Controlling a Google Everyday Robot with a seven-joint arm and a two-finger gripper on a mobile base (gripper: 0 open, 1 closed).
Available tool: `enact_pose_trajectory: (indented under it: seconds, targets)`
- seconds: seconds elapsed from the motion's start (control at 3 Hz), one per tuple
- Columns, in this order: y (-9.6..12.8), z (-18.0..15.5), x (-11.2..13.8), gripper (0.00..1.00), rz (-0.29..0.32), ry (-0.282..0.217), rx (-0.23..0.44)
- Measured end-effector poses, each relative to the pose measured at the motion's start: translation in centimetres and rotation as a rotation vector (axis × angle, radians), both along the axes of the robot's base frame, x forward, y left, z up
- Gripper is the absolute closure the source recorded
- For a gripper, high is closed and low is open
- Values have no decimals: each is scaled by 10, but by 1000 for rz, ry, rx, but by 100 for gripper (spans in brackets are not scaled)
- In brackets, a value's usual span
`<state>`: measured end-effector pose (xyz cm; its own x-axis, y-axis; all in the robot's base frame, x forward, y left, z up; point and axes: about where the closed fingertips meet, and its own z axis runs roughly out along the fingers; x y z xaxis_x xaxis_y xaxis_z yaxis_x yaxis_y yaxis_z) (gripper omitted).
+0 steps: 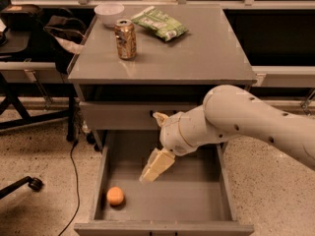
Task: Pick orange from middle drawer and place on counter
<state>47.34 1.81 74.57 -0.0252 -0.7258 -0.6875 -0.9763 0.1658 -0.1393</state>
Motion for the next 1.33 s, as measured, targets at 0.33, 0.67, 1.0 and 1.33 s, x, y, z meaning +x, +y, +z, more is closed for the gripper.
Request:
enact_pose_trajectory:
  seconds: [0.33, 0.67, 1.0, 1.33]
  targets:
    - [10, -26, 13, 0, 50, 3, 131]
    - [9, -65, 23, 0, 79, 36, 218]
    - [9, -65, 23, 0, 79, 36, 218]
    - [15, -80, 21, 0, 99, 52, 248]
